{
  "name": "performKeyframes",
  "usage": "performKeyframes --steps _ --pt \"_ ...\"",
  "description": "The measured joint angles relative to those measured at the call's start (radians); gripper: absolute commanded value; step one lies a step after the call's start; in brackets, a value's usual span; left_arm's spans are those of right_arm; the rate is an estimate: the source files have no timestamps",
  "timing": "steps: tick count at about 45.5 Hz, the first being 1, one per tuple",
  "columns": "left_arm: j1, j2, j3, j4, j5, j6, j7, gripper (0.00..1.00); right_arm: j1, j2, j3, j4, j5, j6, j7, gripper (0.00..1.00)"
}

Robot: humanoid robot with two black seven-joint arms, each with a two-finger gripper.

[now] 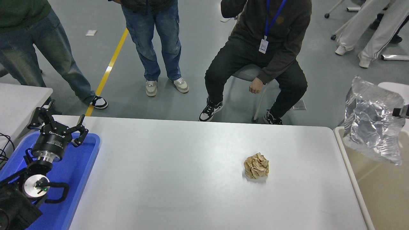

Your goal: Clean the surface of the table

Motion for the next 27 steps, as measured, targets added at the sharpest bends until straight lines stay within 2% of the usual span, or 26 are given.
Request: performKeyframes --steps 27 --pt "0.0 0.0 0.0 0.0 0.0 0.0 0.0 1.0 -0.308 0.197 0.004 -0.43 0.154 -0.163 0.096 0.0"
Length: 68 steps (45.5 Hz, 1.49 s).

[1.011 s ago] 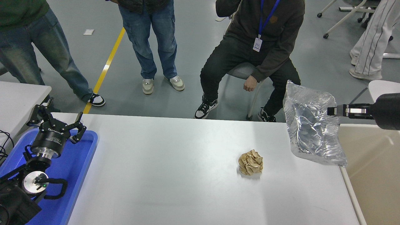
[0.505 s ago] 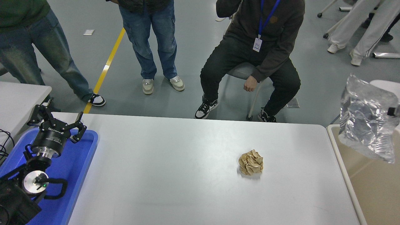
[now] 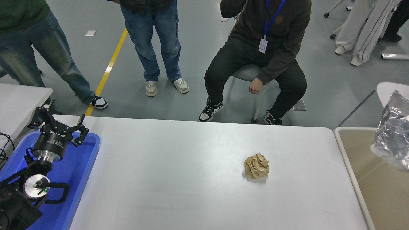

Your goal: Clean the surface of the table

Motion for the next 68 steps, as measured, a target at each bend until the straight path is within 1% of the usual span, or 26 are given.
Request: performKeyframes --steps 11,25,39,46,57,68 --pt "0.0 0.0 0.0 0.0 0.0 0.0 0.0 1.0 -0.128 0.118 0.001 -0.207 0.092 -0.031 0.034 0.0" --pt "0.0 0.0 0.0 0.0 0.0 0.0 0.0 1.0 -0.272 0.313 0.001 -0.526 0.176 -0.051 0.092 0.0" --pt "0.0 0.0 0.0 0.0 0.0 0.0 0.0 1.0 -0.359 0.468 -0.008 -0.726 0.226 -0.094 0.105 0.0" --pt "0.0 0.0 0.0 0.0 0.0 0.0 0.0 1.0 -0.38 0.515 -0.009 -0.77 0.241 -0.129 0.097 0.0" --pt "0.0 0.0 0.0 0.0 0.0 0.0 0.0 1.0 -0.407 0.577 -0.01 -0.807 0.275 -0.199 0.051 0.0" --pt "0.0 0.0 0.0 0.0 0.0 0.0 0.0 1.0 -0.419 0.602 -0.006 -0.817 0.304 -0.246 0.008 0.0"
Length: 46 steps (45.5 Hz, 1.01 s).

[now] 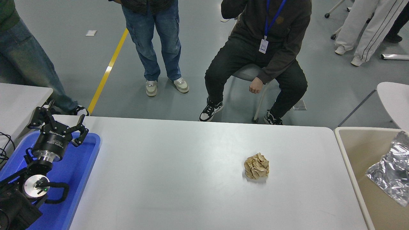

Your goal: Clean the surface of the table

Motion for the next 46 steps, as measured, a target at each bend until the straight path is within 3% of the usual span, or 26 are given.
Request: performKeyframes --steps 17,18,20,25,27,29,46 --pt "0.0 0.0 0.0 0.0 0.0 0.0 0.0 1.0 -0.011 0.018 -0.006 -0.005 0.024 -0.05 -0.037 0.0" --pt "0.0 0.0 0.0 0.0 0.0 0.0 0.0 1.0 -0.011 0.018 -0.006 -0.006 0.024 -0.05 -0.038 0.04" --pt "0.0 0.0 0.0 0.0 0.0 0.0 0.0 1.0 -0.012 0.02 -0.008 -0.008 0.025 -0.054 -0.04 0.23" --pt "0.0 0.0 0.0 0.0 0.0 0.0 0.0 1.0 -0.013 0.023 -0.011 -0.012 0.027 -0.06 -0.043 0.78" --pt "0.0 0.0 0.0 0.0 0.0 0.0 0.0 1.0 -0.013 0.023 -0.012 -0.013 0.027 -0.062 -0.043 0.82" --pt "0.0 0.0 0.0 0.0 0.0 0.0 0.0 1.0 -0.013 0.024 -0.012 -0.014 0.027 -0.063 -0.044 1.0" --pt "0.0 0.0 0.0 0.0 0.0 0.0 0.0 1.0 -0.014 0.025 -0.002 -0.017 0.04 -0.065 -0.046 1.0"
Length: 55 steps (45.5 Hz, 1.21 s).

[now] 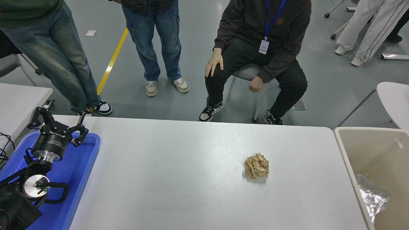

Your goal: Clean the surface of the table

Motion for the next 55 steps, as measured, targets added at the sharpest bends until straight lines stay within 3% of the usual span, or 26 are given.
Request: performKeyframes --steps 24,43,55 --pt "0.0 0.0 0.0 0.0 0.0 0.0 0.0 1.0 0.021 -0.008 0.003 0.001 0.097 0.037 -0.001 1.0" --pt "0.0 0.0 0.0 0.0 0.0 0.0 0.0 1.0 0.053 -0.009 0.015 0.008 0.276 0.049 -0.003 1.0" --pt "0.0 0.0 0.0 0.0 0.0 0.0 0.0 1.0 0.083 -0.07 0.239 0.126 0.327 0.052 -0.001 1.0"
